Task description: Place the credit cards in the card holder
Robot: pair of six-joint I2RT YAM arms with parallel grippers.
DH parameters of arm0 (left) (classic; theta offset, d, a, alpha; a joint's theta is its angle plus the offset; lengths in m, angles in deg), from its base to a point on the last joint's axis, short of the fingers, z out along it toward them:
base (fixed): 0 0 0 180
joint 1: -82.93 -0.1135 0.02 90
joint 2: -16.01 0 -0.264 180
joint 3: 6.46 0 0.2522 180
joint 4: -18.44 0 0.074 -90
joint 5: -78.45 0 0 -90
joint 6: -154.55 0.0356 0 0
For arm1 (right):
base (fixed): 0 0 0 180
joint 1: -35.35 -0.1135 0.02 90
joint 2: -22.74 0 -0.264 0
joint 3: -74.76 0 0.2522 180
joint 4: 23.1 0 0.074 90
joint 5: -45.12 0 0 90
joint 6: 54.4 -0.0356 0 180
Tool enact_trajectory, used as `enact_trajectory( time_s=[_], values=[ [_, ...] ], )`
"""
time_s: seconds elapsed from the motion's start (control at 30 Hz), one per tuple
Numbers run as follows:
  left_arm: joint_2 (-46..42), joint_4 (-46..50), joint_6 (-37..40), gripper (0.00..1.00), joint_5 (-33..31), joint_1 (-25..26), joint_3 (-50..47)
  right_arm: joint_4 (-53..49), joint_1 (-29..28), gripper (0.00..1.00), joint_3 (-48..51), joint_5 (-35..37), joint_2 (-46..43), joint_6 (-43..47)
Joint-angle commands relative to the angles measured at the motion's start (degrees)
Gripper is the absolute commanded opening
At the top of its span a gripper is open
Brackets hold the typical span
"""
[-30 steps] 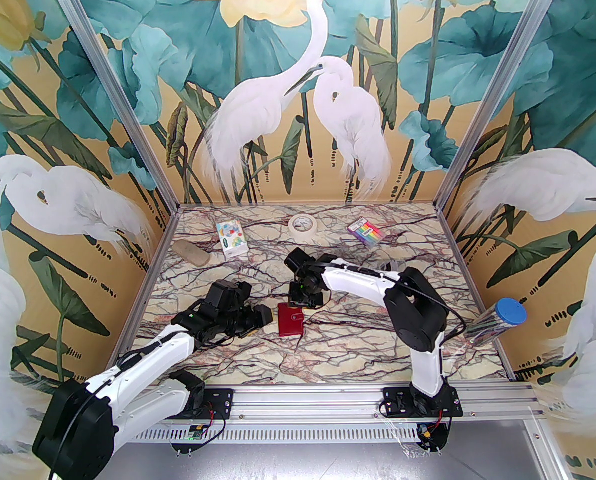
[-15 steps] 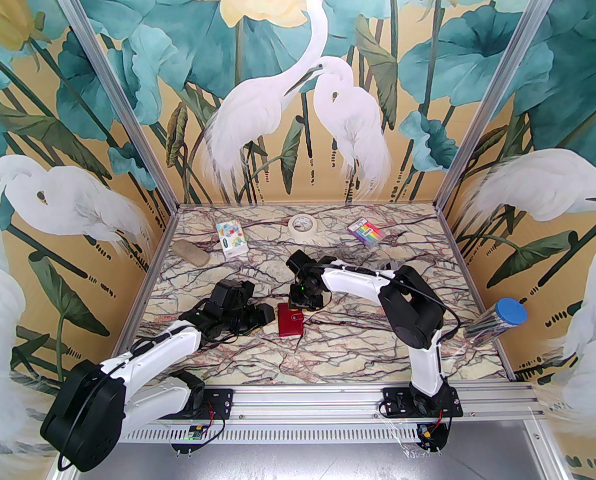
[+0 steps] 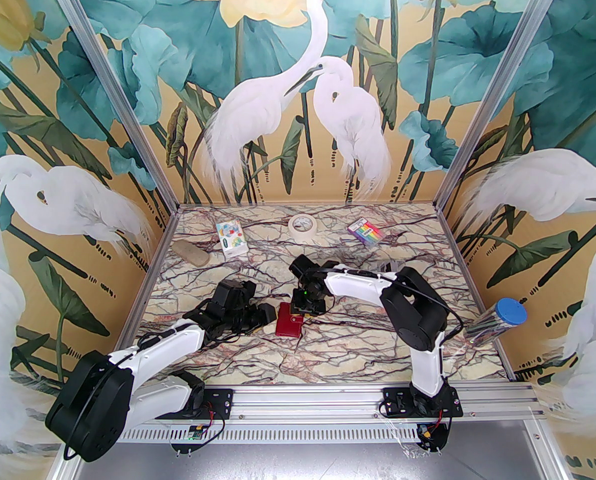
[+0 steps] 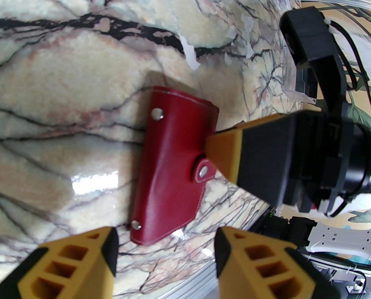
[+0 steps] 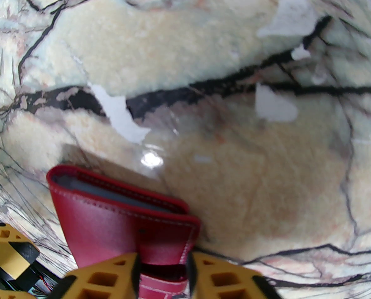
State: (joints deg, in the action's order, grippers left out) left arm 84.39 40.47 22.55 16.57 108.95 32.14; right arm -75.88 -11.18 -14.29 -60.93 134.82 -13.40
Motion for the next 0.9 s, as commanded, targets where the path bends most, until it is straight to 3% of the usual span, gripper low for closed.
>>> enact_trajectory(
  time_s=[0.0,0.4,0.87],
  values=[
    [1.55,-1.17,2.51,0.53,1.76,0.37,1.28,-3.01,-0.32,0.39,-2.62,2.33,-3.86,-0.27],
    [9.59,-4.1,5.0,0.44,3.42,0.34,4.35,-3.93,-2.63,0.36,-4.96,1.46,-3.99,-3.59],
    [11.9,-5.48,5.35,0.39,3.35,0.35,3.88,-2.78,-3.82,0.31,-4.46,-0.37,-0.2,-4.71]
  ],
)
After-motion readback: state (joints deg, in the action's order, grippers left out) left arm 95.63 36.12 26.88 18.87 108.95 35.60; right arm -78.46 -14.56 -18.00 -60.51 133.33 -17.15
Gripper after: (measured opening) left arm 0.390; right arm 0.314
